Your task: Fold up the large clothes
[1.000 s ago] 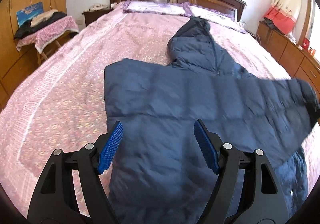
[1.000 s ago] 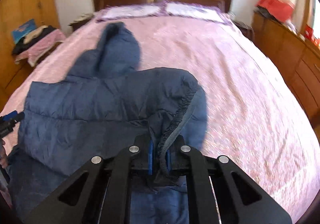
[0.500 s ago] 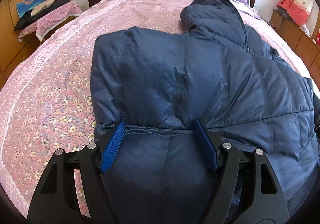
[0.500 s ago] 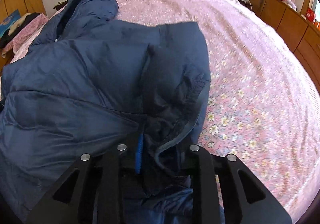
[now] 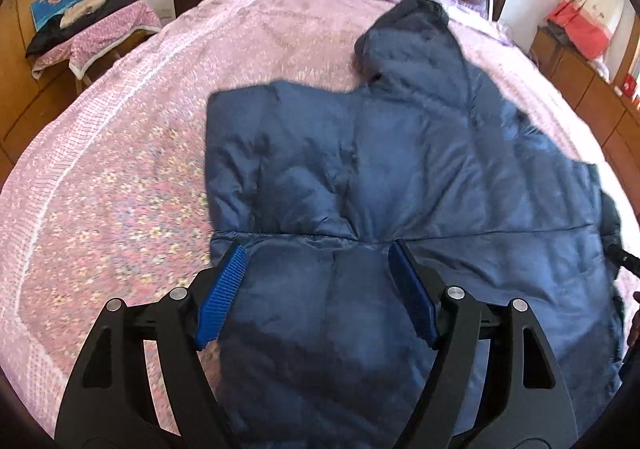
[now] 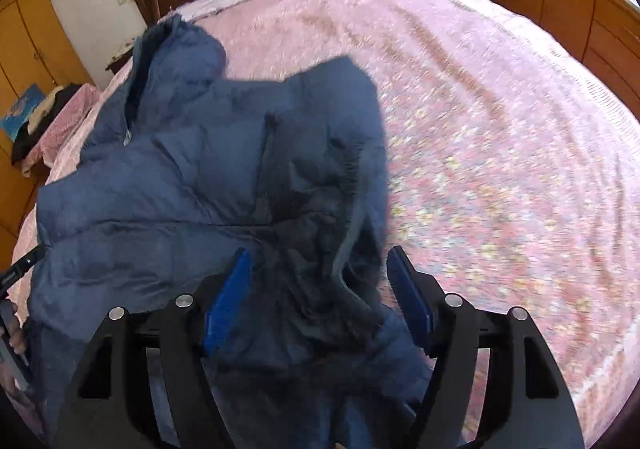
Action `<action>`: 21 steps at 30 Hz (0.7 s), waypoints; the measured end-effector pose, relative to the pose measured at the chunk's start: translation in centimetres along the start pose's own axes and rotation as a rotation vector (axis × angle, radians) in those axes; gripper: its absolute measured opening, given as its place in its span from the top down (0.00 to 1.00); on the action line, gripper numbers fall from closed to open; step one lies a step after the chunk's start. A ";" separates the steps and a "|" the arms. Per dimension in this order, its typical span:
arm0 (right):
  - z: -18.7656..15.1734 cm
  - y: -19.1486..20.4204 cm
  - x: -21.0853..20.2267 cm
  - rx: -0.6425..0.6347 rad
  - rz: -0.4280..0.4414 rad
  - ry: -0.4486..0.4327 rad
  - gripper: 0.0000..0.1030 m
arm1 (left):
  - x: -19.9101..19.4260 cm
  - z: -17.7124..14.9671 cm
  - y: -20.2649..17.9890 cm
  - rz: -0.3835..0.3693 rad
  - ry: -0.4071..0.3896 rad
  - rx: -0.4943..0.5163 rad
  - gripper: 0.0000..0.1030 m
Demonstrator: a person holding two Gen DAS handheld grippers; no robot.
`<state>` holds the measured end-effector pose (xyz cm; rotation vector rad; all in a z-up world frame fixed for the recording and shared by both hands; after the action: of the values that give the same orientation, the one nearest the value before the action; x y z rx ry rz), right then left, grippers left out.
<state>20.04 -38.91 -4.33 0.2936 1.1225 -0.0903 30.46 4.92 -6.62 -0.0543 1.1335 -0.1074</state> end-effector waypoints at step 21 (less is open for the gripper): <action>12.1 11.2 1.2 -0.159 0.064 0.036 0.28 | -0.2 10.6 -5.7 -0.076 0.064 0.093 0.27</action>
<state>33.62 -31.44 1.52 0.1891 1.1477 0.0612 39.61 -0.88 -1.42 -0.0110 1.1892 -0.2314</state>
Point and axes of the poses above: each gripper's, at about its wrist camera, not at the fingertips, and x roughly the way its jaws point, y to its left, z to its top, the point moved 1 cm from there along x, roughly the way its jaws point, and after that the axes turned 12 degrees about y, right-handed, at the moved point
